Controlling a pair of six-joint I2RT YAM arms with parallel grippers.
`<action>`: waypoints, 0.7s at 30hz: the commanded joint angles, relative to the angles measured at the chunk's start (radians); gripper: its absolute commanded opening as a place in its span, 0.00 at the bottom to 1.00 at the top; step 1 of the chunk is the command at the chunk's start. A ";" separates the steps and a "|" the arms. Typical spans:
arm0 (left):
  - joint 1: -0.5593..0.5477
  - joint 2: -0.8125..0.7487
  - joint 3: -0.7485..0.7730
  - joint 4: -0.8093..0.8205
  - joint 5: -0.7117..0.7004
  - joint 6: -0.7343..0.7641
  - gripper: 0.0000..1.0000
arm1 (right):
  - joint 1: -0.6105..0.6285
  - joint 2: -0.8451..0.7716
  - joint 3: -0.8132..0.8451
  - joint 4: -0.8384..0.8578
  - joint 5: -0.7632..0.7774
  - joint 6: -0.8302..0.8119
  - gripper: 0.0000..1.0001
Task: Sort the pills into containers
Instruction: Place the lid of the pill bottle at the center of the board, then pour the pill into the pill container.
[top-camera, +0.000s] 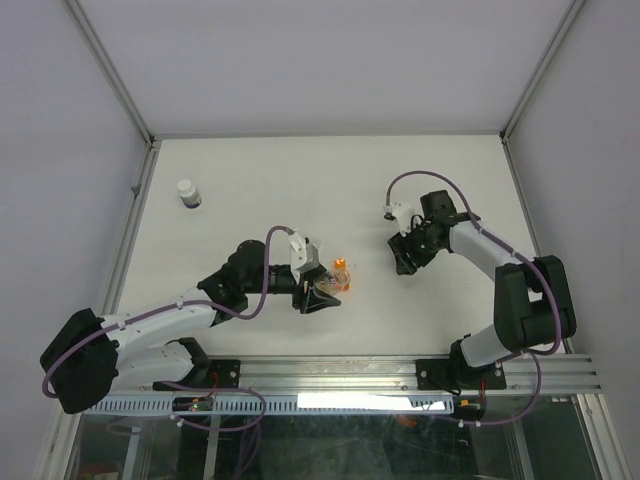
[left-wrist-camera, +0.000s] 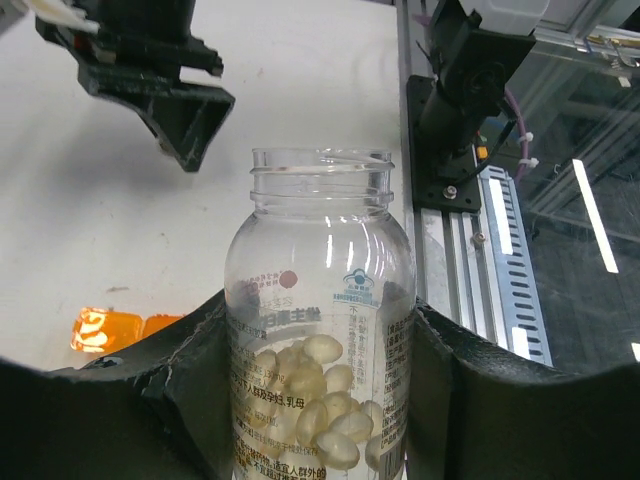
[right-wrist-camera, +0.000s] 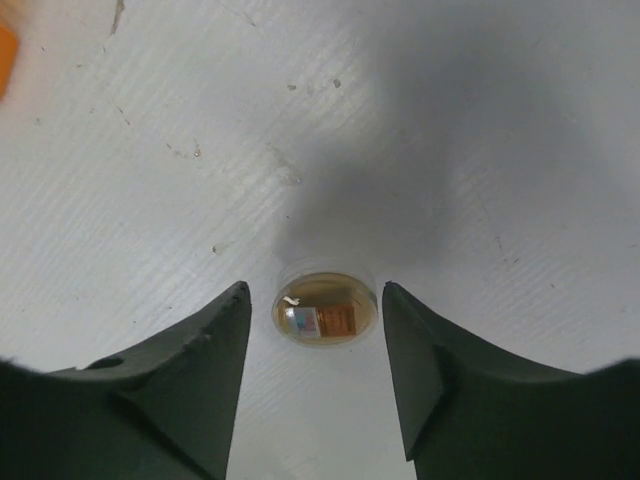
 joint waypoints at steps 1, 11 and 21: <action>0.034 -0.030 0.005 0.186 0.084 0.019 0.00 | -0.010 -0.010 0.052 0.011 0.014 0.022 0.64; 0.084 -0.133 0.148 -0.124 0.010 0.000 0.00 | -0.079 -0.151 0.067 -0.023 -0.149 0.022 0.82; 0.082 -0.163 0.365 -0.693 -0.206 0.143 0.00 | -0.090 -0.195 0.070 -0.023 -0.199 0.020 0.82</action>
